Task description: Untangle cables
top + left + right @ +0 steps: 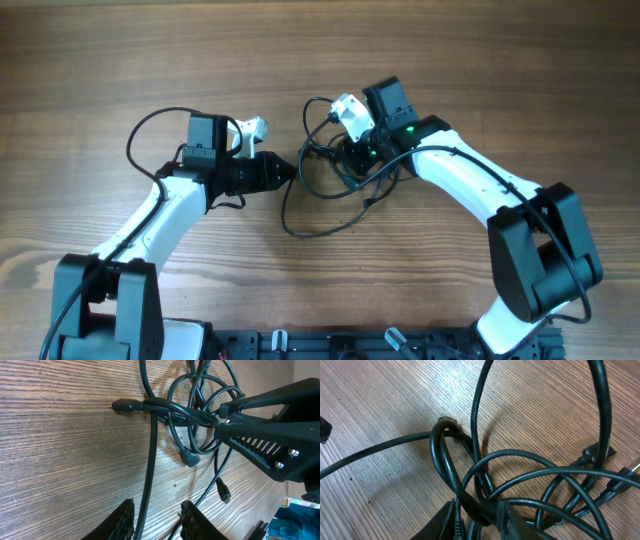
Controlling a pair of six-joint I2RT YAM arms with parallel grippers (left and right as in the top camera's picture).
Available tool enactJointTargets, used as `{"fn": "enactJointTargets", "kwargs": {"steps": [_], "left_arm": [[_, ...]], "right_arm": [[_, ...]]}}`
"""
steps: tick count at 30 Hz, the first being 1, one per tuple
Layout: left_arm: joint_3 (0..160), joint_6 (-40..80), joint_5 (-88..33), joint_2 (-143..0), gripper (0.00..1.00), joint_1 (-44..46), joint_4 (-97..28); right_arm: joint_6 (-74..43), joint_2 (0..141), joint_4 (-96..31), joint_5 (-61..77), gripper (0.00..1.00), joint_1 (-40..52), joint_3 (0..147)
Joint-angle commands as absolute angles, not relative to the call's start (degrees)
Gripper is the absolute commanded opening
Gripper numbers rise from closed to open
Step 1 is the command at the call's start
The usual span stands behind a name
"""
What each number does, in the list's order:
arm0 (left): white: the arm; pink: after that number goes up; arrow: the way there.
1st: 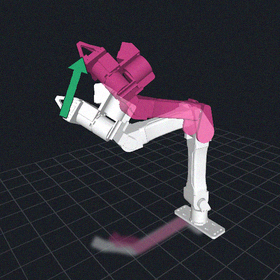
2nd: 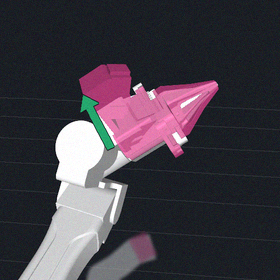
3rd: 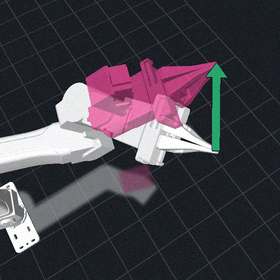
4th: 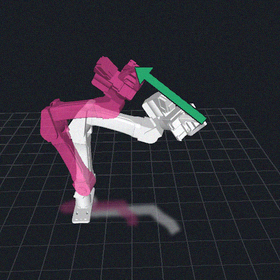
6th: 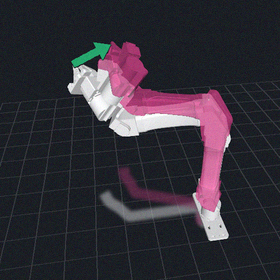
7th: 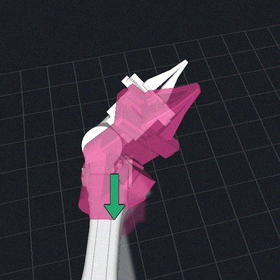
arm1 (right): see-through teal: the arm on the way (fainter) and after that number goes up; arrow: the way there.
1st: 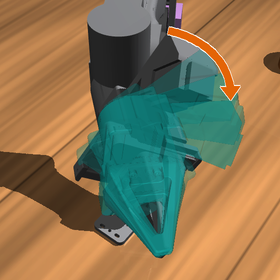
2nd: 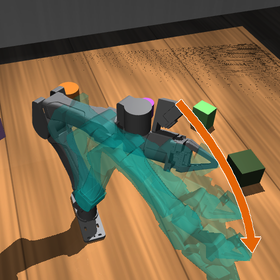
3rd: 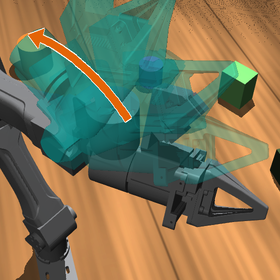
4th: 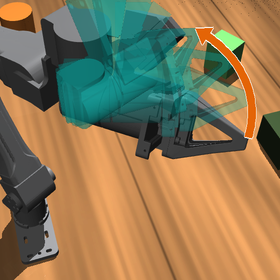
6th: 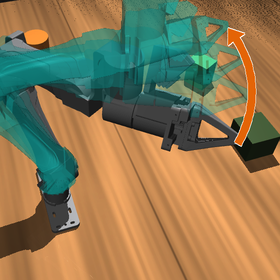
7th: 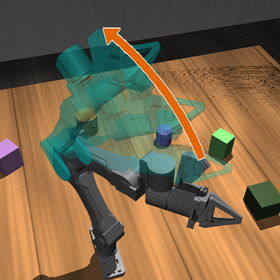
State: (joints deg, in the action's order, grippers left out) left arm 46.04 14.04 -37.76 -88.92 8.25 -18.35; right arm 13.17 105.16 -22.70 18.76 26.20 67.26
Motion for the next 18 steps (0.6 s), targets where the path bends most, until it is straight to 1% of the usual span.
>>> {"fn": "enactJointTargets", "kwargs": {"steps": [1, 3, 7, 11, 12, 14, 15, 16, 18], "left_arm": [[46.8, 13.9, -37.4, -89.3, 0.34, 8.4, -18.2], [46.8, 14.0, -37.4, -89.3, 0.34, 8.4, -18.2], [46.8, 13.9, -37.4, -89.3, 0.34, 8.4, -18.2], [46.8, 13.9, -37.4, -89.3, 0.34, 8.4, -18.2], [46.8, 13.9, -37.4, -89.3, 0.34, 8.4, -18.2], [46.8, 13.9, -37.4, -89.3, 0.34, 8.4, -18.2], [46.8, 13.9, -37.4, -89.3, 0.34, 8.4, -18.2], [46.8, 13.9, -37.4, -89.3, 0.34, 8.4, -18.2], [46.8, 13.9, -37.4, -89.3, 0.34, 8.4, -18.2]], "right_arm": [[13.5, 106.7, -22.1, 18.9, 0.3, 26.3, 66.9], [13.5, 107.1, -20.5, 18.9, 0.3, 26.3, 66.9], [12.9, 108.4, -18.7, 18.9, 0.25, 26.3, 66.9], [12.9, 110.0, -18.0, 18.9, 0.24, 26.3, 66.9], [12.6, 110.3, -17.2, 18.9, 0.2, 26.3, 66.9], [11.5, 110.4, -15.3, 18.9, 0.15, 26.3, 66.9], [11.2, 110.4, -14.0, 18.9, 0.08, 26.3, 66.9], [10.2, 110.4, -13.3, 18.9, 0.05, 26.3, 66.9], [10.3, 110.4, -13.1, 19.4, 0.05, 26.3, 66.9]]}}
